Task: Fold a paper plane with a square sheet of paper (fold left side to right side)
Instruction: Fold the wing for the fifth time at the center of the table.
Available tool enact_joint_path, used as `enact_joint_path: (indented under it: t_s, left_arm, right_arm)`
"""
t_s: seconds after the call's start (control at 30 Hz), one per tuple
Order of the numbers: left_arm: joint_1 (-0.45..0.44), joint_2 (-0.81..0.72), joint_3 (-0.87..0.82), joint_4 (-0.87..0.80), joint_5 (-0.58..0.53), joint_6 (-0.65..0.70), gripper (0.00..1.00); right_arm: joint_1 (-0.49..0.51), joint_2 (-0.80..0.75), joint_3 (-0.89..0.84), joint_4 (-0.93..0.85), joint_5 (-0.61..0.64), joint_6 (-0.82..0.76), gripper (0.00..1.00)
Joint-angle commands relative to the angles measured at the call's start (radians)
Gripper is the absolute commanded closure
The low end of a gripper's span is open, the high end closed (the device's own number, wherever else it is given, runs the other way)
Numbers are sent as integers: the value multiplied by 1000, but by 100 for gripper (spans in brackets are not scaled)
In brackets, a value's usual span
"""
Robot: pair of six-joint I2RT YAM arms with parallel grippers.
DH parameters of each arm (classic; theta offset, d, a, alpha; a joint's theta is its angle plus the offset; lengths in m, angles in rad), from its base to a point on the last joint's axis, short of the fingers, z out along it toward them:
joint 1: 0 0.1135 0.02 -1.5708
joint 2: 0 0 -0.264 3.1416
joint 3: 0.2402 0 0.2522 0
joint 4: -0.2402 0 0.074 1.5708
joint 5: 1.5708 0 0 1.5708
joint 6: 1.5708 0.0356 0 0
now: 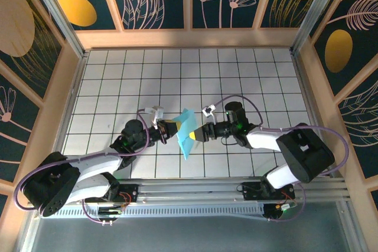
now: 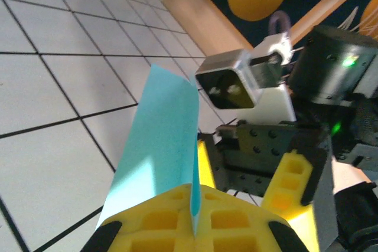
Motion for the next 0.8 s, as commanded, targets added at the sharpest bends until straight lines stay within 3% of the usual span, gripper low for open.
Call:
enact_joint_path:
  t_s: [0.0, 0.23, 0.63, 0.7, 0.77]
  left_arm:
    - [0, 20, 14, -36, -47, 24, 100]
    - [0, 79, 31, -23, -7, 32, 100]
    - [0, 175, 64, -5, 41, 30, 100]
    - [1, 175, 64, -13, 24, 32, 95]
    - [1, 165, 61, -36, -17, 38, 77]
  right_arm:
    - [-19, -35, 37, -46, -21, -41, 32]
    - [-34, -17, 96, -119, -11, -84, 46]
    - [-36, 100, 217, -224, 63, -124, 80]
    - [-36, 108, 223, -238, 88, -123, 88]
    - [-36, 110, 224, -248, 119, -111, 99]
